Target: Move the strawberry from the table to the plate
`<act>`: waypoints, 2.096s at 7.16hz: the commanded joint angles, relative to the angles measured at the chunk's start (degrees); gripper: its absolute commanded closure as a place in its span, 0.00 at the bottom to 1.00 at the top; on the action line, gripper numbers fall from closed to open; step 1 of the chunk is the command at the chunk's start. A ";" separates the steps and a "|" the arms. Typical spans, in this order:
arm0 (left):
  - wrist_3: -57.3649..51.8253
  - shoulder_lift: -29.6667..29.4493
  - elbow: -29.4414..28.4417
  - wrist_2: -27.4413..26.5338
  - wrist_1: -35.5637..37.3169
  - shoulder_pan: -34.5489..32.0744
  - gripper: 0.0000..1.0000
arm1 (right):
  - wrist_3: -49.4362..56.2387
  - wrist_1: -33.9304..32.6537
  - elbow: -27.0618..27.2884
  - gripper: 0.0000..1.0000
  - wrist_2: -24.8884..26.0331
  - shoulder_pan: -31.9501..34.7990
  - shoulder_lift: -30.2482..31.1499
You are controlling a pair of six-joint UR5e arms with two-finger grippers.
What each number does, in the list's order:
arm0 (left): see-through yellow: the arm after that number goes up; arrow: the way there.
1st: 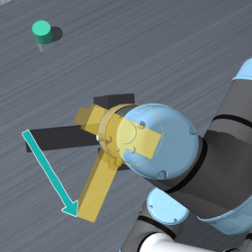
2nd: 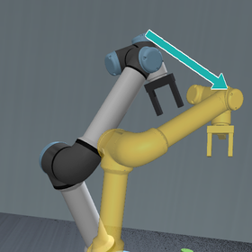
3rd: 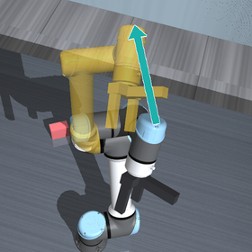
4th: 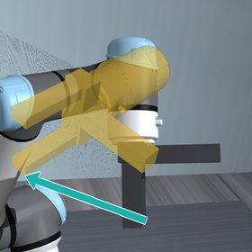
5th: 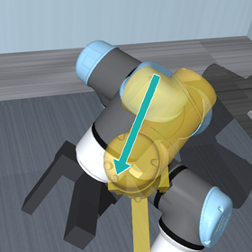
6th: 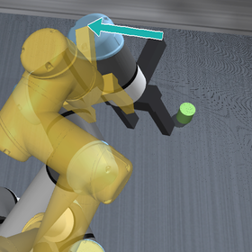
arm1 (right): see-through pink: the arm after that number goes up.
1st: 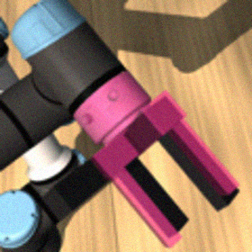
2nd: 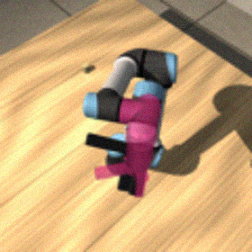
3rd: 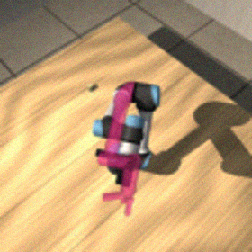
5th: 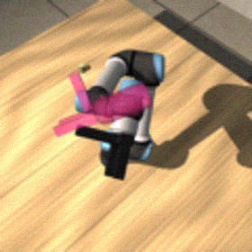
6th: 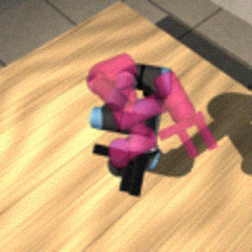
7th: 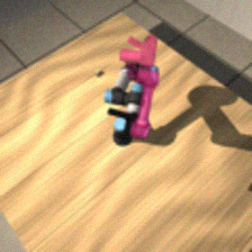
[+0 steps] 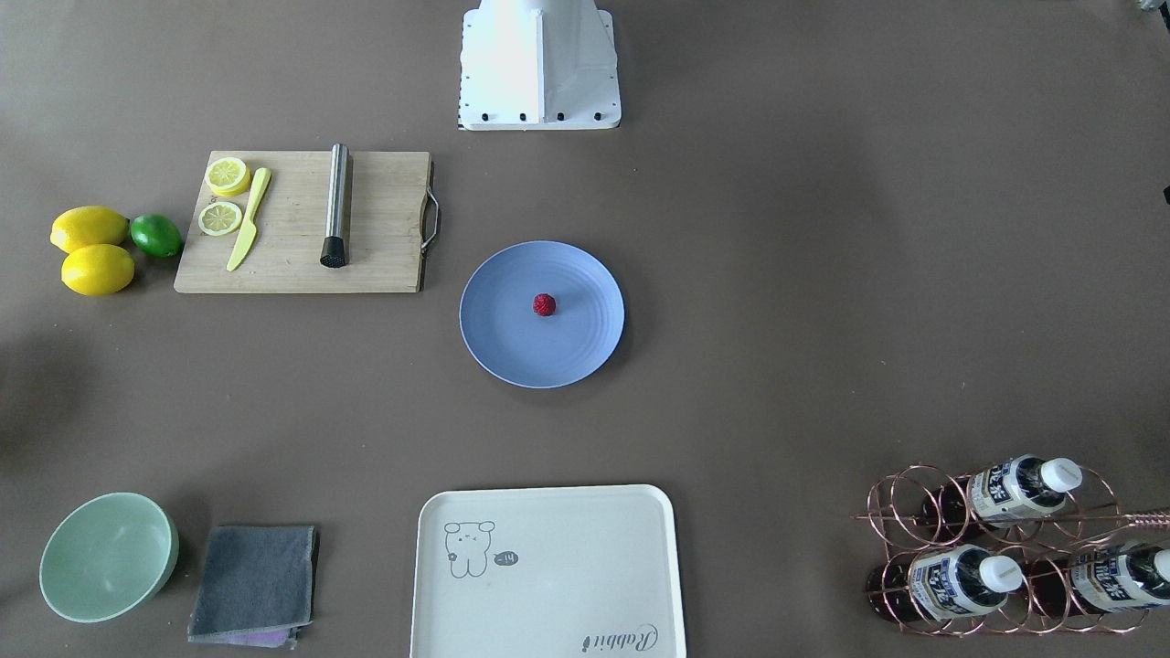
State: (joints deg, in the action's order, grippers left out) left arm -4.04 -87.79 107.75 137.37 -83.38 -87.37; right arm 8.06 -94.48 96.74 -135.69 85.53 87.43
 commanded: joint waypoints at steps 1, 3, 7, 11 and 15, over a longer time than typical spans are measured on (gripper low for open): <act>-1.05 -0.20 -0.44 -0.26 1.99 -0.43 0.03 | 12.22 -5.09 -2.95 0.00 1.56 6.57 1.16; -1.40 1.47 -1.06 -0.26 1.73 -0.43 0.03 | 11.89 -5.80 -3.66 0.00 1.75 7.54 0.90; -3.16 4.54 -2.82 -1.74 1.29 -0.87 0.03 | 11.36 -5.54 -3.40 0.00 2.10 7.99 1.51; -3.17 4.90 -3.08 -3.52 1.72 -3.86 0.03 | 11.10 -5.72 -2.08 0.00 1.66 7.90 1.51; -3.25 5.08 -5.99 -3.42 1.90 -10.35 0.03 | 11.01 -5.80 -2.60 0.00 2.18 7.55 1.43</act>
State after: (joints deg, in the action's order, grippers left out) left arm -7.15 -82.77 101.39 133.89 -81.49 -95.44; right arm 19.14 -100.17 94.40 -133.81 93.12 88.87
